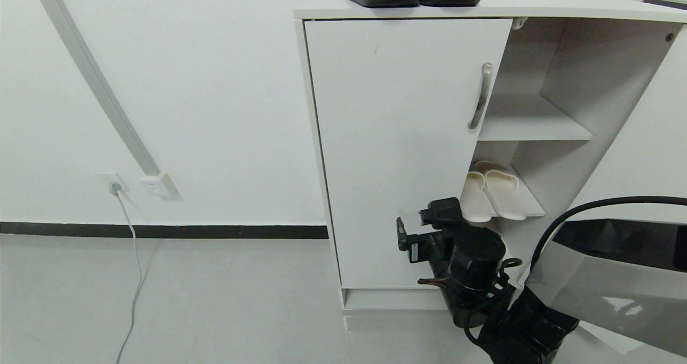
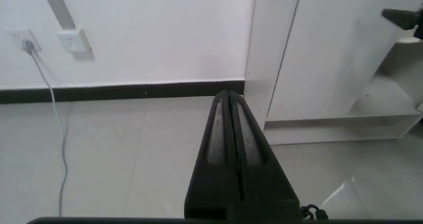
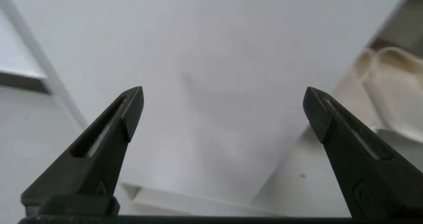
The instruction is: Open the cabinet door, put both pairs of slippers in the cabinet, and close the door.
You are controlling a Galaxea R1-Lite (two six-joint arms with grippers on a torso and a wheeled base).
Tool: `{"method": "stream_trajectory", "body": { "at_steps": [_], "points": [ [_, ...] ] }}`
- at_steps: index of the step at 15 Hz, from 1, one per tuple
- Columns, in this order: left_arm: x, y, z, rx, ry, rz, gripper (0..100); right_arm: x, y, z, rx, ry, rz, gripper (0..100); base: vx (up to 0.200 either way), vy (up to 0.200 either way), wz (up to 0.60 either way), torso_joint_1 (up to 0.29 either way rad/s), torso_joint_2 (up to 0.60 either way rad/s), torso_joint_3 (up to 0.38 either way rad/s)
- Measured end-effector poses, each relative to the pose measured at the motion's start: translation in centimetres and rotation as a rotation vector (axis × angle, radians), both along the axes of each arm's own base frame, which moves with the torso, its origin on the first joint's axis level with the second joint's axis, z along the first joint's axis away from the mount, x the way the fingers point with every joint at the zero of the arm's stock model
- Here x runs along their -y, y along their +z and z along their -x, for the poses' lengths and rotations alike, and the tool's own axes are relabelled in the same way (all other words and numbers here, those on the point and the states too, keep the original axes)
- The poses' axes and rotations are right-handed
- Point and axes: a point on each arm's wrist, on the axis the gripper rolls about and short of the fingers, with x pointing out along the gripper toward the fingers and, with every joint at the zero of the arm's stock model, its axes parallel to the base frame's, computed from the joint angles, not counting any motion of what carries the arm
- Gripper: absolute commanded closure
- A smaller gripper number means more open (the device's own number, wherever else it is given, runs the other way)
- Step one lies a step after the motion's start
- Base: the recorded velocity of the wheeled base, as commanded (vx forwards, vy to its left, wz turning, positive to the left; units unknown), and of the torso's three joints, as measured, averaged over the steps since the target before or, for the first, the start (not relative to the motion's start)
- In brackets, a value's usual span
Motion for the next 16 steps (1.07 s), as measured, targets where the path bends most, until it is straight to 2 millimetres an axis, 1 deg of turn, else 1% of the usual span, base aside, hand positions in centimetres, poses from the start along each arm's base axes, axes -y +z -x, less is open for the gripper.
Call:
{"method": "stream_trajectory", "body": {
  "at_steps": [7,10,11,16],
  "points": [
    [0.0,0.0,0.0,0.0,0.001,0.0,100,-0.1,0.5,-0.1,0.022,0.0,-0.02,0,0.0,0.0,0.0,0.0,-0.01,-0.005],
    [0.0,0.0,0.0,0.0,0.001,0.001,100,-0.2,1.3,0.0,0.047,0.004,-0.043,0,0.0,0.0,0.0,-0.001,-0.18,-0.299],
    [0.0,0.0,0.0,-0.002,0.001,0.001,100,-0.2,1.3,0.0,0.041,0.005,-0.037,0,0.0,0.0,0.0,0.036,-0.37,-0.369],
    [0.0,0.0,0.0,0.0,0.001,0.002,100,-0.1,1.7,0.1,0.05,0.004,-0.045,0,0.0,0.0,0.0,0.058,-0.5,-0.366]
  ]
}}
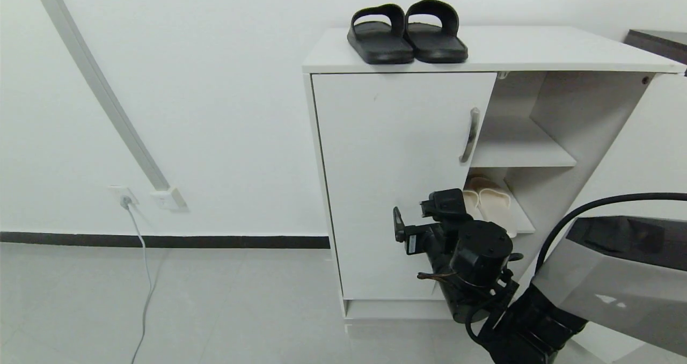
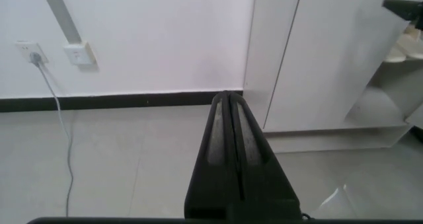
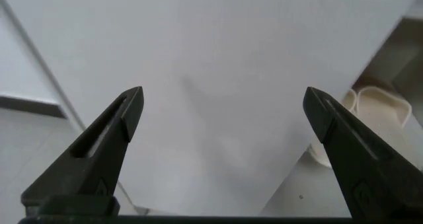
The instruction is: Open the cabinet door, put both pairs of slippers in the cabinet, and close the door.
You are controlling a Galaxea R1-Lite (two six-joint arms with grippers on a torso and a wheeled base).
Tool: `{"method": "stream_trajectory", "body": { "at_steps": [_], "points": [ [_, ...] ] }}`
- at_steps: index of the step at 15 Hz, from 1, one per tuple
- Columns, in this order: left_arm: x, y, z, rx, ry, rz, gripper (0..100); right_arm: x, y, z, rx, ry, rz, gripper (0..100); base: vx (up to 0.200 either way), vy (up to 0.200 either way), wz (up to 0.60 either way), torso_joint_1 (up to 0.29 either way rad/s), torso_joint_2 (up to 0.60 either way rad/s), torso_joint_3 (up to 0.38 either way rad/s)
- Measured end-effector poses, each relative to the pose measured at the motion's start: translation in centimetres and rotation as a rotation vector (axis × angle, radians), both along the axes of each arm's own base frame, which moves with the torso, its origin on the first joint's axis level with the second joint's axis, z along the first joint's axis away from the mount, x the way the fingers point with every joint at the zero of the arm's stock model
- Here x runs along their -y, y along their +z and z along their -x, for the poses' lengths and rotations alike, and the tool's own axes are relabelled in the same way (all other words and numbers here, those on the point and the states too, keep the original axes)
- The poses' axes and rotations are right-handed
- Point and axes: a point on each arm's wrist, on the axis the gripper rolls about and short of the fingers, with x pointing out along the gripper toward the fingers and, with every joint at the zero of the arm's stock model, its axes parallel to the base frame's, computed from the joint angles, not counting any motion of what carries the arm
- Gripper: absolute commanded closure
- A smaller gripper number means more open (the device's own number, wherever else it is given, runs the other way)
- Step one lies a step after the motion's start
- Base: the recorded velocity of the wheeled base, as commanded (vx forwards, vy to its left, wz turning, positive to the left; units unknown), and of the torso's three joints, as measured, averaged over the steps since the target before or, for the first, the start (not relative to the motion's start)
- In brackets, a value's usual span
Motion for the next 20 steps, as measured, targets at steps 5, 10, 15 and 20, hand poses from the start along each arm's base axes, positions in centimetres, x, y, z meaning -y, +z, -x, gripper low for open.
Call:
{"method": "stream_trajectory", "body": {
  "at_steps": [5,10,15,20],
  "points": [
    [0.0,0.0,0.0,0.0,0.0,0.001,100,0.1,0.15,-0.06,0.002,-0.004,0.001,0,0.0,0.0,0.0,0.128,-0.46,-0.338],
    [0.0,0.0,0.0,0.0,0.0,0.001,100,0.25,0.12,-0.11,-0.001,-0.007,0.004,0,0.0,0.0,0.0,0.163,-0.49,-0.324],
    [0.0,0.0,0.0,0.0,0.0,0.0,100,0.39,0.03,-0.19,-0.005,-0.011,0.007,0,0.0,0.0,0.0,0.201,-0.51,-0.314],
    [0.0,0.0,0.0,0.0,0.0,0.0,100,0.38,-0.14,-0.23,-0.009,-0.012,0.013,0,0.0,0.0,0.0,0.226,-0.55,-0.319]
  ]
}}
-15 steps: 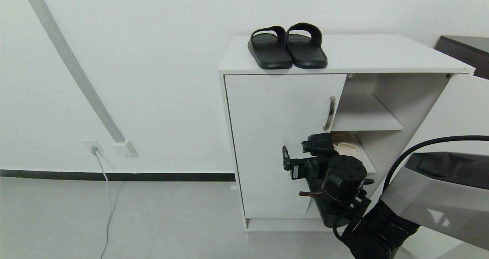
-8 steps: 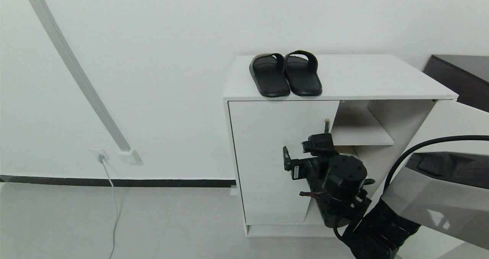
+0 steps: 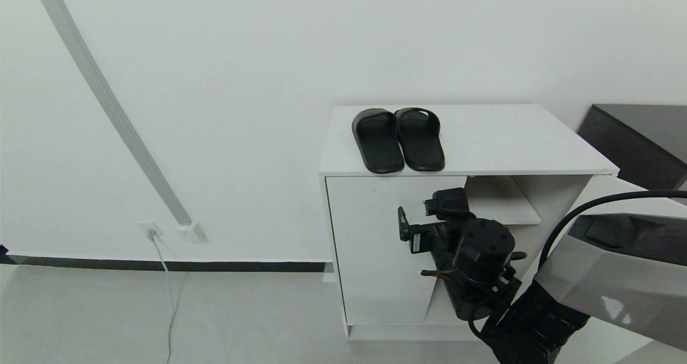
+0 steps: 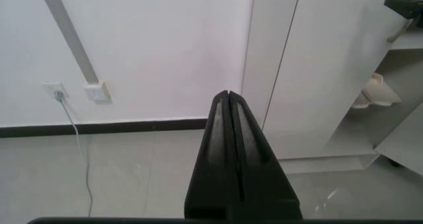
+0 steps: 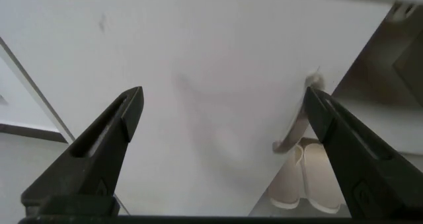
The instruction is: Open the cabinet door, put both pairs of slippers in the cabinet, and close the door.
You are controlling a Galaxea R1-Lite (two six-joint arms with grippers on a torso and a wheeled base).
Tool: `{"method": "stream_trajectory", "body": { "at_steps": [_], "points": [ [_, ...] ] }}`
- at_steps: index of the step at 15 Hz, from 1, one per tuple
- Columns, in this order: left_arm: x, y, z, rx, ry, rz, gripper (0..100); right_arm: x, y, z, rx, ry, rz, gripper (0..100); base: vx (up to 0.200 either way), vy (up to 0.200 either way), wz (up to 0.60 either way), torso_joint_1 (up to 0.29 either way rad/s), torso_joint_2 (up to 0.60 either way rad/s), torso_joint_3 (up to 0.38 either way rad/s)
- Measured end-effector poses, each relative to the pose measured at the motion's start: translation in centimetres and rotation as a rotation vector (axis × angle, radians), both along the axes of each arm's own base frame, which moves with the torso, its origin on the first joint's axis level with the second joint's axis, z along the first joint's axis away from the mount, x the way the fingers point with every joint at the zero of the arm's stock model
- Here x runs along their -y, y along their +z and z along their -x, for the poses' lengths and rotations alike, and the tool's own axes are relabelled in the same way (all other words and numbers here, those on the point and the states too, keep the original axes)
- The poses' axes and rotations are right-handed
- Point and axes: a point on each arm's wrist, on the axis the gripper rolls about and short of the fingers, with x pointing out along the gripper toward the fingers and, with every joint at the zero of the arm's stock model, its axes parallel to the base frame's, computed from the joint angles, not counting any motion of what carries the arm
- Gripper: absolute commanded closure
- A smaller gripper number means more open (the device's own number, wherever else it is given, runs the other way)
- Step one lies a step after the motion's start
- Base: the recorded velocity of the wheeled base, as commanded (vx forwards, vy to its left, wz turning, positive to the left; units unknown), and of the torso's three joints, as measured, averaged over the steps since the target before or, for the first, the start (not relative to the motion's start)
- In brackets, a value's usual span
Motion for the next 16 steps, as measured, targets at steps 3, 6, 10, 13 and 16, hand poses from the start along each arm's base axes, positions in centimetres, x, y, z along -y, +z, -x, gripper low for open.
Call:
{"method": "stream_trajectory", "body": {
  "at_steps": [3,6,10,13,16],
  "points": [
    [0.0,0.0,0.0,0.0,0.0,0.0,100,0.0,-0.1,0.0,-0.001,0.001,0.001,0,0.0,0.0,0.0,0.261,-0.6,-0.334],
    [0.0,0.0,0.0,0.0,0.0,0.0,100,0.0,-0.1,0.1,0.003,0.026,0.002,0,0.0,0.0,0.0,0.209,-0.5,-0.261],
    [0.0,0.0,0.0,0.0,0.0,0.0,100,0.3,-1.0,0.3,-0.018,0.057,0.04,0,0.0,0.0,0.0,0.01,-0.02,-0.015],
    [0.0,0.0,0.0,0.0,-0.001,0.0,100,0.2,-0.9,0.4,-0.005,0.06,0.048,0,0.0,0.0,0.0,0.0,0.0,0.0],
    [0.0,0.0,0.0,0.0,-0.001,0.0,100,-0.2,-0.2,0.4,-0.077,0.068,0.086,0,0.0,0.0,0.0,0.0,0.0,0.0]
  ]
}}
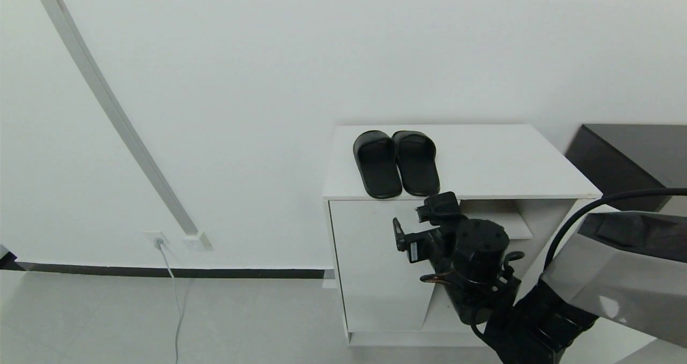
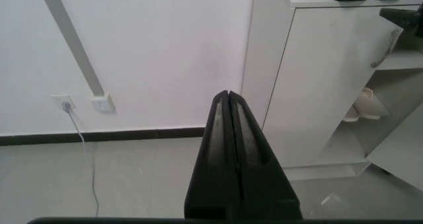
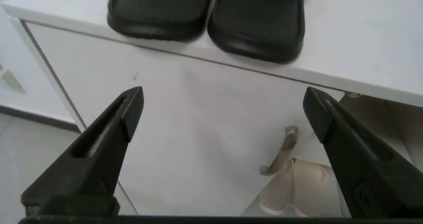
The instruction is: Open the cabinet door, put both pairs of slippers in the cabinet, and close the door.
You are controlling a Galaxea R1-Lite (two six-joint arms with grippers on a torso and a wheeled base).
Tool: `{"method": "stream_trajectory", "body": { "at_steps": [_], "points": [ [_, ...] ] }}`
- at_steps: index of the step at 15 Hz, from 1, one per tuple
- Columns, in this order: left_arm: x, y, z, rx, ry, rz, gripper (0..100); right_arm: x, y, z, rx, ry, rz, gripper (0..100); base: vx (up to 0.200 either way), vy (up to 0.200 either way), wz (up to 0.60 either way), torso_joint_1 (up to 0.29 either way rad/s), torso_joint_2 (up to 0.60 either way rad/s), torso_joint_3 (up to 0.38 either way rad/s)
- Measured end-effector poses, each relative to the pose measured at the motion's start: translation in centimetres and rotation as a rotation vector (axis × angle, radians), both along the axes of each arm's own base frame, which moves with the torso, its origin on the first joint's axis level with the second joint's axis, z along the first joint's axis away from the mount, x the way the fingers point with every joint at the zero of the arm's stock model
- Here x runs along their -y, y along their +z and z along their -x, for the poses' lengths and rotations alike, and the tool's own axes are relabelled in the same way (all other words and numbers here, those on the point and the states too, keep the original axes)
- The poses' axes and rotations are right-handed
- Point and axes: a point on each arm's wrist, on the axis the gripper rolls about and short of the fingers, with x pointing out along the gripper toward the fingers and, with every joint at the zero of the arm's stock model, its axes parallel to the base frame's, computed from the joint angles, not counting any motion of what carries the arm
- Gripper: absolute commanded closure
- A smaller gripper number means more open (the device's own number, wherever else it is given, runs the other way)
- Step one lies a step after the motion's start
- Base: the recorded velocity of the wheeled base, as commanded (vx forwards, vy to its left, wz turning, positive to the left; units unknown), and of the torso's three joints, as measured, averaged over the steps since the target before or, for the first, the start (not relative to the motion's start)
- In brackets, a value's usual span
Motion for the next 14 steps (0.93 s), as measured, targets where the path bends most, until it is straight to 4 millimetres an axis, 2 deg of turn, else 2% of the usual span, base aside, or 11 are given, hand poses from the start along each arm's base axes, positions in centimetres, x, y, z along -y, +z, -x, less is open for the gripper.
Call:
{"method": "stream_trajectory", "body": {
  "at_steps": [2,10,12,14],
  "points": [
    [0.0,0.0,0.0,0.0,0.0,-0.001,100,-0.7,1.5,-0.5,-0.065,0.002,-0.003,0,0.0,0.0,0.0,0.0,0.0,0.0],
    [0.0,0.0,0.0,0.0,0.0,-0.001,100,-2.3,10.4,-1.8,-0.216,-0.011,-0.106,0,0.0,0.0,0.0,0.0,0.0,0.0],
    [0.0,0.0,0.0,0.0,0.0,-0.001,100,-2.4,11.4,-1.9,-0.197,-0.008,-0.129,0,0.2,0.0,0.0,0.007,0.01,0.005],
    [0.0,0.0,0.0,0.0,0.0,-0.001,100,-2.3,11.6,-2.0,-0.19,-0.011,-0.136,0,0.2,0.0,0.0,-0.01,-0.01,0.002]
  ]
}}
